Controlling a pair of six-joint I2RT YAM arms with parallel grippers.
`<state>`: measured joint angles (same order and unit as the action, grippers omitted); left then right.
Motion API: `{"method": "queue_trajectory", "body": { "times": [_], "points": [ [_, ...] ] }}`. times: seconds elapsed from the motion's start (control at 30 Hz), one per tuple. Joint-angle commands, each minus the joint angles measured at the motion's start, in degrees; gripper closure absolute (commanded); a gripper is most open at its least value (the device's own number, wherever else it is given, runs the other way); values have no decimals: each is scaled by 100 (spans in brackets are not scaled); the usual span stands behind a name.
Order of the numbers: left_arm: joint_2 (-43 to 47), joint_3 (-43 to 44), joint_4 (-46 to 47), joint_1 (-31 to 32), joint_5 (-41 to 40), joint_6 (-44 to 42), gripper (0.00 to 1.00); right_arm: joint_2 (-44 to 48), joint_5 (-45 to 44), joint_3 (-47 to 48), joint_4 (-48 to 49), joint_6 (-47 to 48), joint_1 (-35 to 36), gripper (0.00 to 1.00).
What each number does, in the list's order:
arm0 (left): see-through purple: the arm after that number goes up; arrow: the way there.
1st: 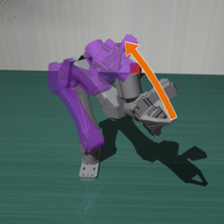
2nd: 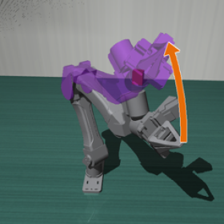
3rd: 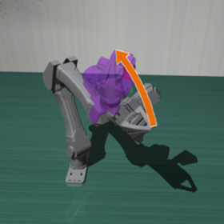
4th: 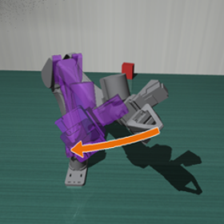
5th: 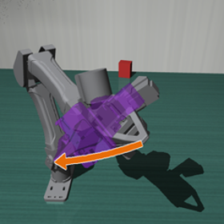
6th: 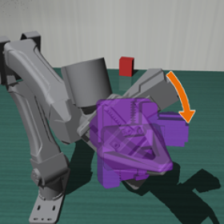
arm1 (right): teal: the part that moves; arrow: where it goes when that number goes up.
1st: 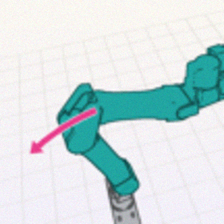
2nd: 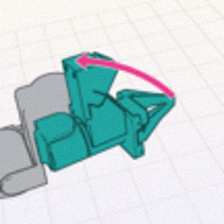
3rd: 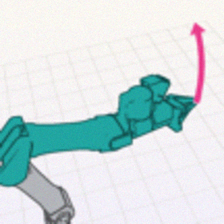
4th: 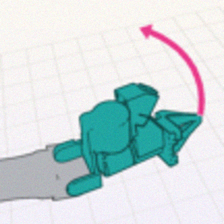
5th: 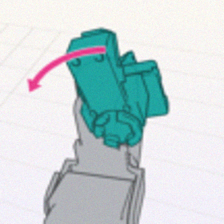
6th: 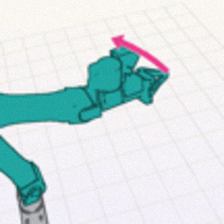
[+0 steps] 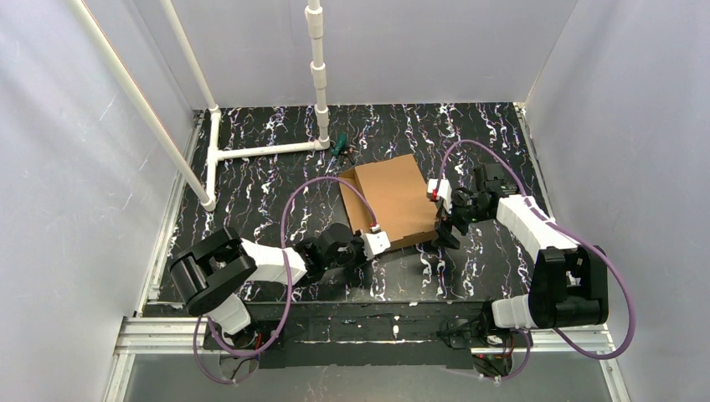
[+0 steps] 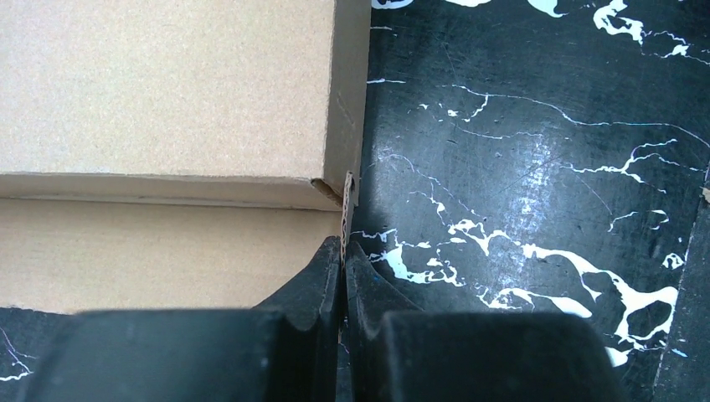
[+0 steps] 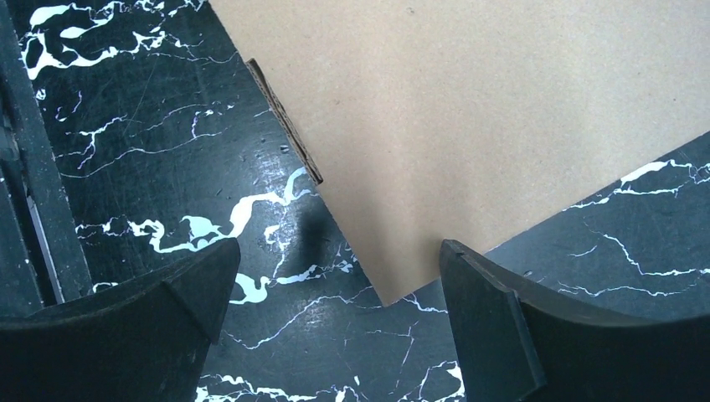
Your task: Fold the paper box
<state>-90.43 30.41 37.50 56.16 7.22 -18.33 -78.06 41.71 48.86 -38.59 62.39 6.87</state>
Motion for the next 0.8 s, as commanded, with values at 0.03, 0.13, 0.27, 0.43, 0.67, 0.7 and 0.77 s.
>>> {"method": "queue_trajectory", "body": {
  "times": [0.03,0.13,0.27,0.43,0.67,0.7,0.77],
  "points": [
    [43,-302,307,18,-163,207,100,-155,-304,104,272,-360,-1,2],
    [50,-366,399,21,-168,230,100,-223,-385,143,345,-551,-1,2],
    [55,-434,530,21,-186,283,100,-262,-383,185,377,-680,3,4],
    [19,-494,681,16,-234,350,100,-263,-419,176,420,-746,-1,4],
    [-24,-528,804,13,-326,455,100,-280,-436,168,431,-766,-1,4],
    [-31,-530,822,12,-327,467,100,-280,-440,168,427,-768,2,4],
    [-44,-541,869,9,-327,505,100,-288,-463,163,448,-795,6,4]
  ]
}}
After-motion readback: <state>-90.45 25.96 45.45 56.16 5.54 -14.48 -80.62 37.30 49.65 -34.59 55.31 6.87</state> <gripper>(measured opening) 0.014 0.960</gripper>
